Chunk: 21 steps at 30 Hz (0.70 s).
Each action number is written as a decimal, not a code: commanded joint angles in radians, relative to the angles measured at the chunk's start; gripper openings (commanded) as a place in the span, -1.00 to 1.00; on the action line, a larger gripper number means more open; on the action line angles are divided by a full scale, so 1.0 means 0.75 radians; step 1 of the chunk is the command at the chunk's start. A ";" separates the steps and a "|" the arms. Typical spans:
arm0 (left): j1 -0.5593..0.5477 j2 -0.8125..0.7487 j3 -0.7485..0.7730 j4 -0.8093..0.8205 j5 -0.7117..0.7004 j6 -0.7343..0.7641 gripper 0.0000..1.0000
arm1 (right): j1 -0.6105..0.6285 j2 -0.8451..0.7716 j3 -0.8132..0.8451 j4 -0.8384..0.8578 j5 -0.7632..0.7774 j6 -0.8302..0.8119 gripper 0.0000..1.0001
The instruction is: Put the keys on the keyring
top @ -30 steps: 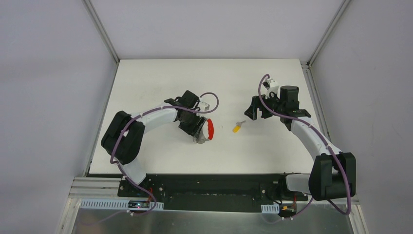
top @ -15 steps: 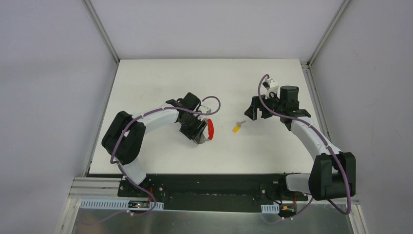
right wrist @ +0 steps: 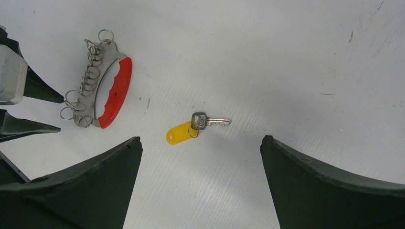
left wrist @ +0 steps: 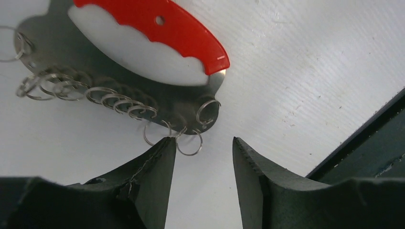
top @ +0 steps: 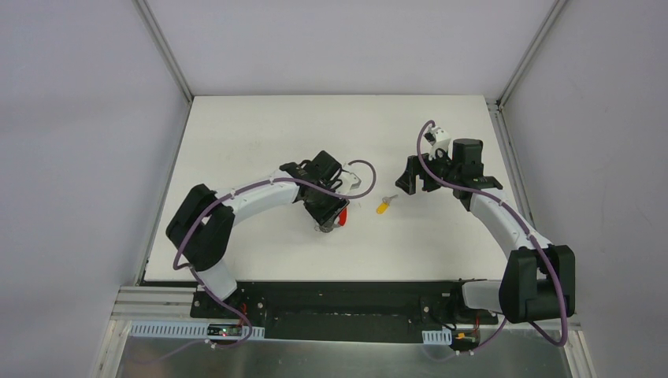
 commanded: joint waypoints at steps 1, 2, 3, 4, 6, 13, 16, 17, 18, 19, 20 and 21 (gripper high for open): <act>-0.016 0.051 0.091 0.003 -0.076 0.094 -0.03 | 0.004 -0.001 0.010 0.007 -0.021 -0.023 0.96; -0.021 0.068 0.101 0.004 -0.084 0.102 -0.03 | 0.004 0.000 0.010 0.005 -0.021 -0.024 0.96; -0.024 0.085 0.111 0.005 -0.086 0.109 -0.03 | 0.003 0.002 0.011 0.004 -0.022 -0.024 0.96; -0.028 0.102 0.120 0.005 -0.086 0.114 -0.03 | 0.004 0.003 0.010 0.005 -0.023 -0.024 0.96; -0.037 0.131 0.134 0.005 -0.077 0.123 -0.04 | 0.004 0.004 0.010 0.002 -0.026 -0.026 0.96; -0.077 0.185 0.132 0.002 -0.047 0.130 -0.12 | 0.004 0.011 0.010 0.000 -0.026 -0.030 0.96; -0.081 0.194 0.122 -0.004 -0.041 0.132 -0.16 | 0.003 0.016 0.012 -0.002 -0.028 -0.034 0.96; -0.082 0.195 0.118 -0.005 -0.040 0.132 -0.19 | 0.004 0.020 0.015 -0.006 -0.029 -0.036 0.96; -0.082 0.193 0.113 -0.006 -0.039 0.134 -0.22 | 0.004 0.025 0.017 -0.012 -0.030 -0.037 0.96; -0.081 0.191 0.111 -0.008 -0.036 0.133 -0.26 | 0.004 0.029 0.022 -0.016 -0.032 -0.039 0.96; -0.082 0.188 0.107 -0.010 -0.035 0.134 -0.30 | 0.003 0.031 0.023 -0.019 -0.033 -0.039 0.96; -0.082 0.182 0.101 -0.013 -0.033 0.133 -0.37 | 0.003 0.034 0.024 -0.020 -0.034 -0.039 0.96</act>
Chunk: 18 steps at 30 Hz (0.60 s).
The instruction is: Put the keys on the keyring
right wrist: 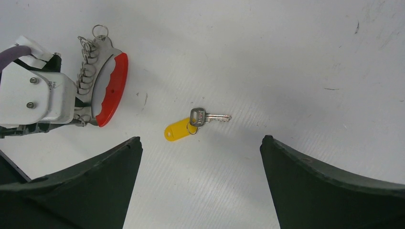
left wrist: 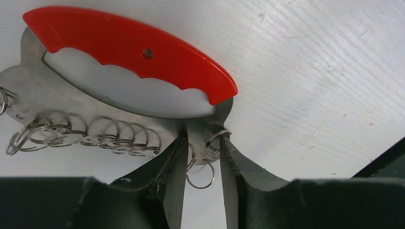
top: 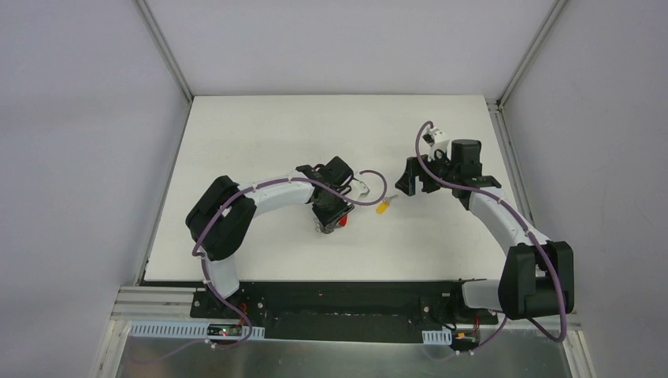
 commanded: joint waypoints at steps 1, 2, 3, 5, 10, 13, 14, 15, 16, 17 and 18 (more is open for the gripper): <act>-0.012 -0.015 0.002 -0.037 0.027 0.027 -0.43 | 0.003 0.012 0.025 -0.009 -0.033 -0.028 0.96; -0.012 -0.021 -0.003 -0.041 0.030 0.028 -0.48 | 0.003 0.011 0.023 -0.009 -0.032 -0.028 0.96; -0.012 -0.029 -0.004 -0.045 0.034 0.029 -0.54 | 0.003 0.010 0.022 -0.009 -0.033 -0.028 0.96; -0.012 -0.041 -0.009 -0.053 0.053 0.029 -0.63 | 0.004 0.012 0.024 -0.009 -0.031 -0.028 0.96; -0.012 -0.055 -0.011 -0.074 0.122 0.021 -0.67 | 0.003 0.013 0.024 -0.009 -0.033 -0.028 0.96; -0.012 -0.058 -0.016 -0.074 0.145 0.027 -0.67 | 0.003 0.010 0.024 -0.009 -0.033 -0.028 0.96; -0.012 -0.056 -0.016 -0.073 0.153 0.029 -0.68 | 0.004 0.010 0.024 -0.009 -0.033 -0.028 0.96; -0.012 -0.054 -0.016 -0.073 0.159 0.029 -0.70 | 0.004 0.011 0.024 -0.008 -0.033 -0.028 0.96; -0.012 -0.051 -0.013 -0.073 0.164 0.029 -0.72 | 0.004 0.010 0.024 -0.009 -0.033 -0.028 0.96; -0.012 -0.047 -0.010 -0.073 0.168 0.029 -0.75 | 0.003 0.010 0.026 -0.009 -0.033 -0.028 0.96; -0.012 -0.045 -0.008 -0.075 0.173 0.027 -0.78 | 0.004 0.012 0.024 -0.009 -0.032 -0.028 0.96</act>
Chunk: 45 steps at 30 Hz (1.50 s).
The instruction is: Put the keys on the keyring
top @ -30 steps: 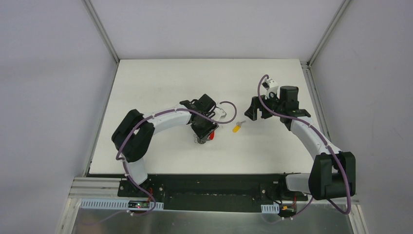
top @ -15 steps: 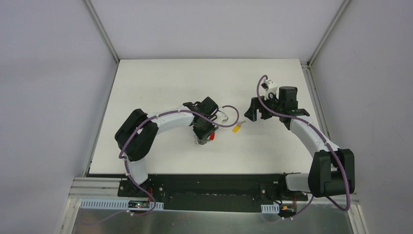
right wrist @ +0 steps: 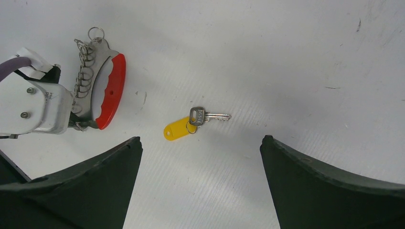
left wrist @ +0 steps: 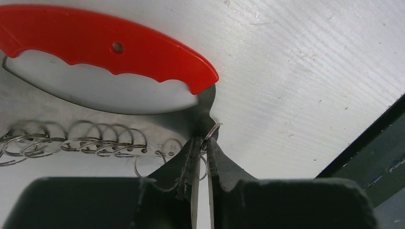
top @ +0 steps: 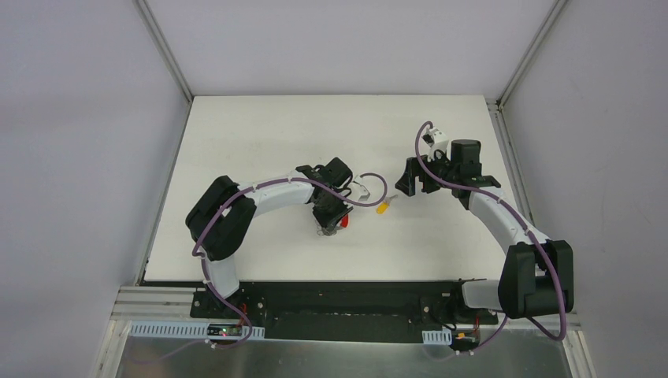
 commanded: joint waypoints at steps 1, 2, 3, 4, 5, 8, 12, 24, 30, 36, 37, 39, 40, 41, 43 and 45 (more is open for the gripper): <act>-0.012 -0.044 -0.001 -0.035 0.068 0.022 -0.83 | 0.004 -0.001 0.024 -0.003 -0.034 -0.023 0.96; -0.012 -0.047 -0.001 -0.037 0.072 0.024 -0.91 | 0.004 -0.001 0.024 -0.003 -0.036 -0.023 0.96; -0.012 -0.053 -0.001 -0.037 0.077 0.028 -0.99 | 0.004 -0.002 0.024 -0.004 -0.036 -0.023 0.96; -0.011 -0.062 0.002 -0.037 0.077 0.032 -1.00 | 0.003 -0.001 0.025 -0.005 -0.037 -0.022 0.96; -0.010 -0.072 0.003 -0.037 0.081 0.033 -1.00 | 0.003 -0.001 0.026 -0.006 -0.040 -0.020 0.96; -0.002 -0.118 0.015 -0.044 0.132 0.040 -1.00 | 0.004 -0.014 0.035 -0.007 -0.059 -0.004 0.96; 0.039 -0.181 0.100 -0.105 0.317 0.013 -1.00 | 0.007 -0.066 0.062 0.002 -0.121 0.057 0.96; 0.080 -0.337 0.413 -0.192 0.740 -0.129 -1.00 | 0.087 -0.179 0.292 -0.058 -0.628 0.148 0.96; 0.081 -0.369 0.503 -0.093 0.777 -0.269 -1.00 | 0.119 -0.133 0.422 -0.081 -0.887 0.188 0.68; 0.103 -0.368 0.482 0.093 0.836 -0.474 -1.00 | 0.123 -0.168 0.393 -0.045 -1.006 0.197 0.28; 0.105 -0.366 0.478 0.117 0.846 -0.501 -1.00 | 0.124 -0.174 0.372 -0.017 -1.025 0.214 0.23; 0.108 -0.362 0.470 0.159 0.859 -0.550 -1.00 | 0.126 -0.180 0.308 0.073 -1.067 0.286 0.15; 0.108 -0.359 0.465 0.179 0.865 -0.572 -1.00 | 0.128 -0.182 0.277 0.125 -1.085 0.321 0.12; 0.108 -0.357 0.460 0.201 0.870 -0.593 -1.00 | 0.132 -0.184 0.250 0.162 -1.102 0.346 0.09; 0.108 -0.353 0.443 0.244 0.871 -0.635 -1.00 | 0.138 -0.192 0.212 0.209 -1.121 0.353 0.04; 0.108 -0.348 0.433 0.272 0.866 -0.663 -1.00 | 0.142 -0.201 0.187 0.225 -1.131 0.351 -0.02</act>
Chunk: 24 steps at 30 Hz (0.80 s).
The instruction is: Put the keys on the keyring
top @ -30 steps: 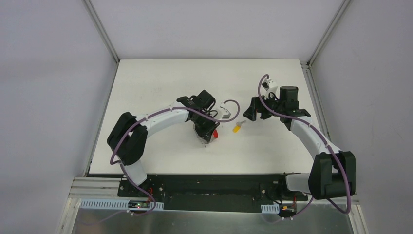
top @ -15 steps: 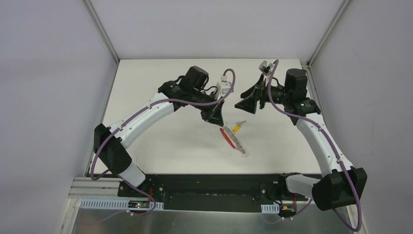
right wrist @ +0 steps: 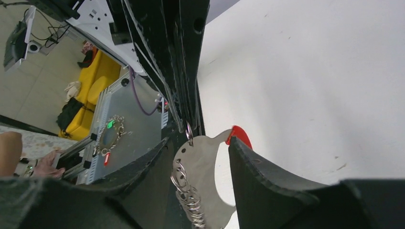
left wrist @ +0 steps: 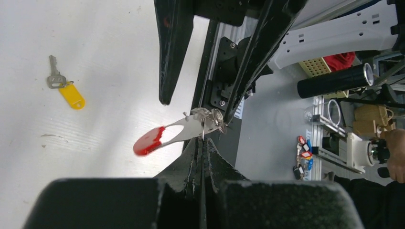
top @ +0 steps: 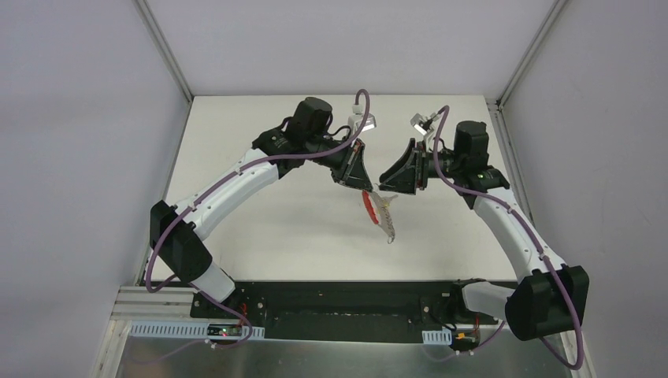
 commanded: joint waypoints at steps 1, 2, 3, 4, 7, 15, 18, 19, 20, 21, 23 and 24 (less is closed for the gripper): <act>0.003 -0.017 -0.020 0.156 0.064 -0.130 -1.00 | 0.017 -0.050 -0.048 0.153 -0.122 0.049 -0.05; 0.003 -0.013 -0.022 0.164 0.061 -0.137 -1.00 | 0.017 -0.053 -0.054 0.154 -0.123 0.045 -0.07; 0.003 -0.009 -0.023 0.172 0.061 -0.144 -1.00 | 0.020 -0.053 -0.059 0.156 -0.122 0.042 -0.11; 0.003 -0.005 -0.023 0.177 0.060 -0.150 -1.00 | 0.020 -0.053 -0.063 0.157 -0.119 0.038 -0.14; 0.002 0.000 -0.030 0.186 0.059 -0.155 -1.00 | 0.023 -0.051 -0.072 0.168 -0.118 0.039 -0.21; 0.002 -0.005 -0.072 0.216 0.059 -0.154 -1.00 | 0.024 -0.050 -0.085 0.191 -0.115 0.053 -0.50; 0.003 -0.002 -0.072 0.219 0.056 -0.154 -1.00 | 0.025 -0.049 -0.101 0.223 -0.122 0.074 -0.59; 0.003 0.000 -0.070 0.220 0.057 -0.154 -1.00 | 0.025 -0.048 -0.107 0.233 -0.123 0.080 -0.61; 0.003 0.002 -0.070 0.220 0.055 -0.154 -1.00 | 0.027 -0.047 -0.113 0.242 -0.123 0.084 -0.61; 0.003 0.002 -0.070 0.221 0.056 -0.154 -1.00 | 0.028 -0.047 -0.119 0.248 -0.123 0.085 -0.62; 0.003 0.007 -0.068 0.223 0.057 -0.155 -1.00 | 0.031 -0.045 -0.132 0.260 -0.114 0.084 -0.62; 0.003 0.007 -0.068 0.224 0.058 -0.156 -1.00 | 0.033 -0.045 -0.138 0.264 -0.110 0.083 -0.62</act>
